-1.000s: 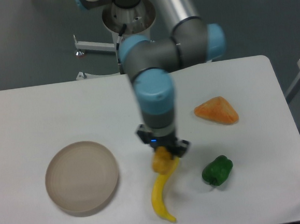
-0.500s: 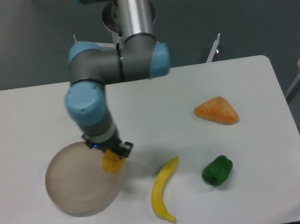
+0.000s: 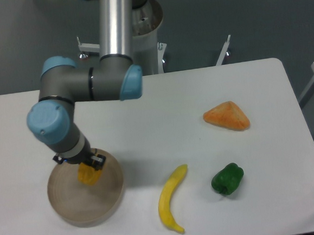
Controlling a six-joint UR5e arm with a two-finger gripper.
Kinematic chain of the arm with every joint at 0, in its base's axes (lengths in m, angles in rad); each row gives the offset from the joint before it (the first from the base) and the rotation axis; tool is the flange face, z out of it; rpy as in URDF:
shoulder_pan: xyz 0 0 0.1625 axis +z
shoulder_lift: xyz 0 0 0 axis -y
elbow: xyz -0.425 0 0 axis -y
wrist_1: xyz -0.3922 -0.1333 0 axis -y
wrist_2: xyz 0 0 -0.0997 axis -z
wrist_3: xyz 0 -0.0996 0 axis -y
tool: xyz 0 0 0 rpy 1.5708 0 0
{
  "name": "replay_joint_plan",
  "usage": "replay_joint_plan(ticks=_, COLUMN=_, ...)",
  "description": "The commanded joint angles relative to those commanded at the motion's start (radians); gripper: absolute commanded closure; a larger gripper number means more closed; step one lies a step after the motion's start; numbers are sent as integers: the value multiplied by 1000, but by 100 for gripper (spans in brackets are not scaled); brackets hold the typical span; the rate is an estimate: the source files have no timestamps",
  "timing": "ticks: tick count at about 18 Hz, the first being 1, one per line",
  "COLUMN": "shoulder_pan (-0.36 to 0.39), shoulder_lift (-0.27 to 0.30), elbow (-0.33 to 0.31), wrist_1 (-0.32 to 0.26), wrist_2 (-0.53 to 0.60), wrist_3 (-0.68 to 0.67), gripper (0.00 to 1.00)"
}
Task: Place the yellow pepper on the plate
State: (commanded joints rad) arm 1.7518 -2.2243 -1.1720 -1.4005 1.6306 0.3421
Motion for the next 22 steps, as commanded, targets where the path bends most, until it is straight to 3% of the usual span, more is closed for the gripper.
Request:
replay_joint_plan(ticks=7, shoulder_pan=-8, shoulder_lift=-20, elbow=6, wrist_1=2, wrist_2=-2, wrist_3=0, gripper=54)
replay_joint_plan(ticks=11, shoulder_pan=-8, shoulder_lift=-23, elbow=8, wrist_1=2, wrist_2=0, wrist_3=0, gripper=48)
replay_joint_plan(ticks=13, shoulder_pan=-8, shoulder_lift=-20, elbow=9, wrist_1=2, wrist_2=2, wrist_3=0, gripper=31)
replay_joint_plan(ticks=15, shoulder_pan=-8, shoulder_lift=-12, elbow=18, wrist_1=2, wrist_2=3, wrist_3=2, gripper=7)
replay_joint_plan(ticks=16, shoulder_pan=-6, shoulder_lift=-6, elbow=17, wrist_1=2, wrist_2=5, wrist_3=9, gripper=1)
replay_joint_plan(ticks=22, shoulder_pan=81, shoulder_lift=31, elbow=34, wrist_1=2, wrist_2=14, wrist_3=83, gripper=0)
